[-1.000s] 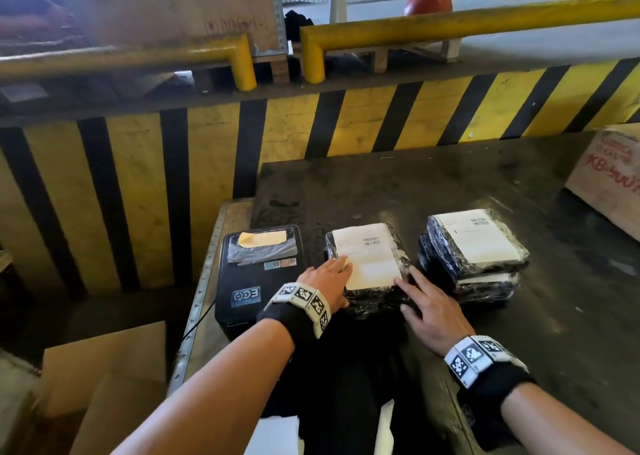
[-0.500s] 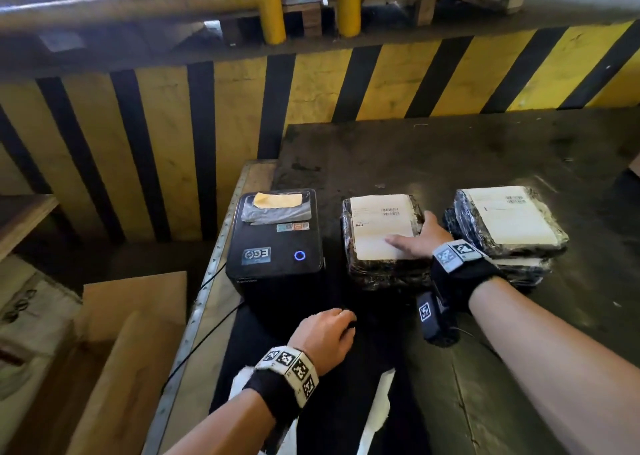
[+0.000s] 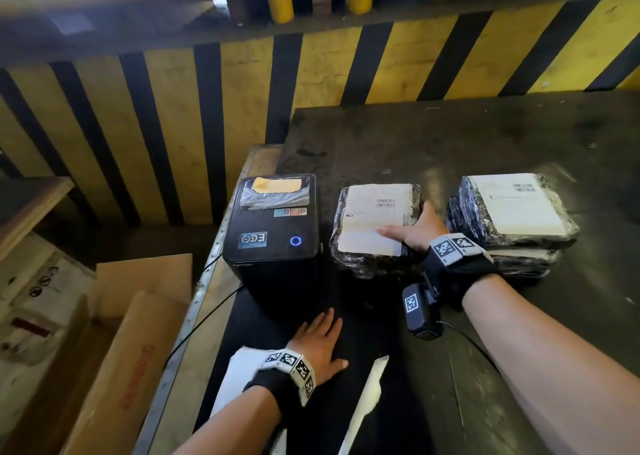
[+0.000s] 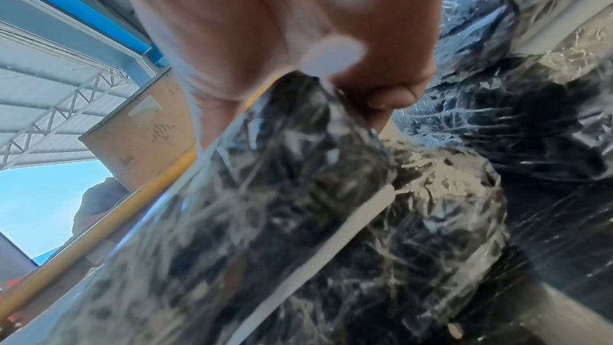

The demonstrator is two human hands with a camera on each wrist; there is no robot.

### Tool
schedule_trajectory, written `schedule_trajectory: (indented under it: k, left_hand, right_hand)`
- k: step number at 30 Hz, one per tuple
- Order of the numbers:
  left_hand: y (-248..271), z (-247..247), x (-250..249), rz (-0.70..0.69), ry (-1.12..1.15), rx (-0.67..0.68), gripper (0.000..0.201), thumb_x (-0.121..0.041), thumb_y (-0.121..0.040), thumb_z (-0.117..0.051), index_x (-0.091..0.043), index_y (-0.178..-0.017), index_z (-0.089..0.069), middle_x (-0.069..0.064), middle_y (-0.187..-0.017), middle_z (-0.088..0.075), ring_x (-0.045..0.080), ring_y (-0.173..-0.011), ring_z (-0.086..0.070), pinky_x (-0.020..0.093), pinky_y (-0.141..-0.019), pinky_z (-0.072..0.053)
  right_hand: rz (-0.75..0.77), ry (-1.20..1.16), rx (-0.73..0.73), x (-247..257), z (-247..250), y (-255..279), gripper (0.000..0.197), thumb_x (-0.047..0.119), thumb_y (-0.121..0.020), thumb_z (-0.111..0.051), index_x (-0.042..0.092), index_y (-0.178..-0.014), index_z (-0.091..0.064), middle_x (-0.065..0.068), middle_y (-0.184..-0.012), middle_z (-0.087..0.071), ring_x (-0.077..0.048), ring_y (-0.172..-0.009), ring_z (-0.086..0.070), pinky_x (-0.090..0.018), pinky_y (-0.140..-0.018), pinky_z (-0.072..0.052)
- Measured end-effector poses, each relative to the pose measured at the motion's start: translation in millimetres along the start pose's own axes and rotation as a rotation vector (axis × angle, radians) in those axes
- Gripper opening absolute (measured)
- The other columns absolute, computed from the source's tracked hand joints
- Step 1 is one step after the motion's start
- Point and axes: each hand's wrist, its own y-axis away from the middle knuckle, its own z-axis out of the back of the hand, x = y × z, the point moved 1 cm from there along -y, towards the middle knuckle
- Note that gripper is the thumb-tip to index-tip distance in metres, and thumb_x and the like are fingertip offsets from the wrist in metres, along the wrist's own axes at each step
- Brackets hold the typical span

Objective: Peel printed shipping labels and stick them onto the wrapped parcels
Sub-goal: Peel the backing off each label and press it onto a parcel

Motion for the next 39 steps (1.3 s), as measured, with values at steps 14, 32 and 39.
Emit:
schedule_trajectory:
  k: [14, 32, 39]
  left_hand:
    - [4, -4, -11, 0.072, 0.04, 0.031, 0.087, -0.051, -0.092, -0.046, -0.017, -0.151, 0.007, 0.004, -0.159, 0.019, 0.02, -0.148, 0.01, 0.043, -0.12, -0.005]
    - [9, -16, -14, 0.073, 0.045, -0.025, 0.087, -0.052, -0.091, -0.048, -0.017, -0.152, 0.003, 0.006, -0.16, 0.013, 0.026, -0.148, 0.005, 0.043, -0.119, -0.013]
    - [17, -27, -16, 0.055, 0.097, -0.055, 0.085, -0.05, -0.092, -0.049, -0.014, -0.152, -0.001, 0.009, -0.16, 0.008, 0.029, -0.148, 0.002, 0.041, -0.12, -0.014]
  right_hand:
    - [0.205, 0.055, -0.145, -7, -10, 14, 0.098, 0.061, -0.071, -0.068, 0.039, -0.147, -0.01, -0.004, -0.149, -0.038, -0.034, -0.133, -0.038, -0.051, -0.11, -0.025]
    - [0.128, -0.45, -0.012, -125, 36, 108, 0.096, 0.041, -0.058, -0.082, 0.032, -0.142, -0.037, 0.001, -0.125, -0.061, -0.018, -0.106, -0.063, -0.042, -0.093, -0.051]
    - [-0.046, -0.428, -0.038, -201, 28, 167, 0.094, 0.049, -0.049, -0.084, 0.036, -0.135, -0.047, 0.002, -0.122, -0.064, -0.02, -0.107, -0.063, -0.046, -0.097, -0.049]
